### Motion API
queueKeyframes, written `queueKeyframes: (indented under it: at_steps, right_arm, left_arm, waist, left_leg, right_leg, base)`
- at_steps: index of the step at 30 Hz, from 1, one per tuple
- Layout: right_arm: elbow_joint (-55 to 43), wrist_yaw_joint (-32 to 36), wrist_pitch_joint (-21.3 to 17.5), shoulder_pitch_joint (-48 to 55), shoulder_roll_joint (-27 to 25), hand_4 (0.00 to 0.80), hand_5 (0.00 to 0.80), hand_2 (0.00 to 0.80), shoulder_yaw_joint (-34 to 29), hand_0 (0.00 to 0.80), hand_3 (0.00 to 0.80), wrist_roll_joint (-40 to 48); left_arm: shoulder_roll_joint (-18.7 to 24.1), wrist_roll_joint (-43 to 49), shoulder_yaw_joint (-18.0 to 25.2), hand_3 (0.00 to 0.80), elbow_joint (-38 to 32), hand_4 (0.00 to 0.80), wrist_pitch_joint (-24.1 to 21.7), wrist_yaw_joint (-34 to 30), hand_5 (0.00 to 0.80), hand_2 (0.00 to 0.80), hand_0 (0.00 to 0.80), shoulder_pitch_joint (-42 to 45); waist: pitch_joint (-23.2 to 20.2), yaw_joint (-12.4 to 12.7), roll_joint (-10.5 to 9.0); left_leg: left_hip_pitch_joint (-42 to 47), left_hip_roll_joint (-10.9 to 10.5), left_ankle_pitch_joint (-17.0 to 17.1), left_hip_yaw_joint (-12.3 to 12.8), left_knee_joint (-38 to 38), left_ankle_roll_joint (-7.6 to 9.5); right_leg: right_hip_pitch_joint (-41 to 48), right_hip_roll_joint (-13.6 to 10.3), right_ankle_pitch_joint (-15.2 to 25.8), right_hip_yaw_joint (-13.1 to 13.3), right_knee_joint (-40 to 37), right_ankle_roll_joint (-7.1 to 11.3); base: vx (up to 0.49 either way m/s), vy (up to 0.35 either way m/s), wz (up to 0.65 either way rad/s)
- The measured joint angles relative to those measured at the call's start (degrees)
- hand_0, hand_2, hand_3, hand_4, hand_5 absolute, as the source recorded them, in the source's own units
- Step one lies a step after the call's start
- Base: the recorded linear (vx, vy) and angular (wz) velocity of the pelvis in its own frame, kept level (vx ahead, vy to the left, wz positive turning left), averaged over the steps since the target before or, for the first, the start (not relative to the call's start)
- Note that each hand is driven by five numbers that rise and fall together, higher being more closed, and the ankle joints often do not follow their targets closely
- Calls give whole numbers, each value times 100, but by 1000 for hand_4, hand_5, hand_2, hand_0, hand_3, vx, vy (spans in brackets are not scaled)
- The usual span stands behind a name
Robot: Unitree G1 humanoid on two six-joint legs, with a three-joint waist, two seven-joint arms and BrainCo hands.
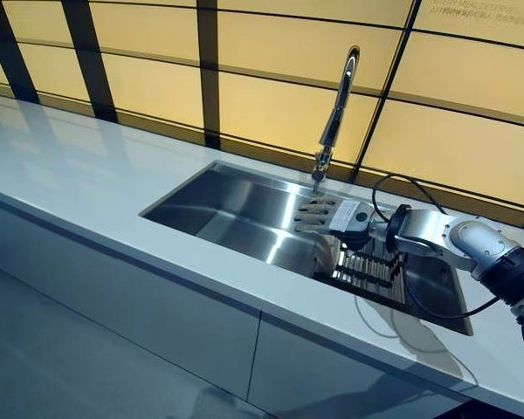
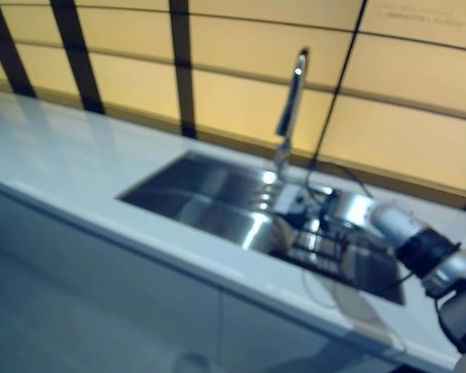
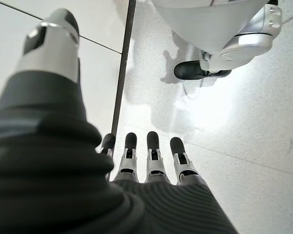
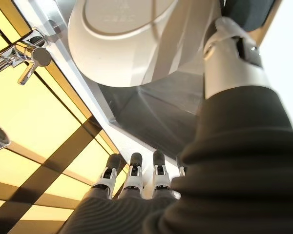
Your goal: Take plates into dishwasher
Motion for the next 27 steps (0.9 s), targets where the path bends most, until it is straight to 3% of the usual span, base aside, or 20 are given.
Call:
queueKeyframes:
  at_steps: [27]
  right_arm:
    - [21,412,-41,-145,30,0,0,0,3,0,0,-92]
  left_arm:
    - [55,118,6,0,-4,0,-4,-46,0,0,0,-8]
  waist:
    - [172,180,-238]
  left_leg:
    - [-77,-5,3,-86,-6,-10]
  right_leg:
    - [-38,3,-25,-84,3,-1]
  base:
    - [5,-1,1]
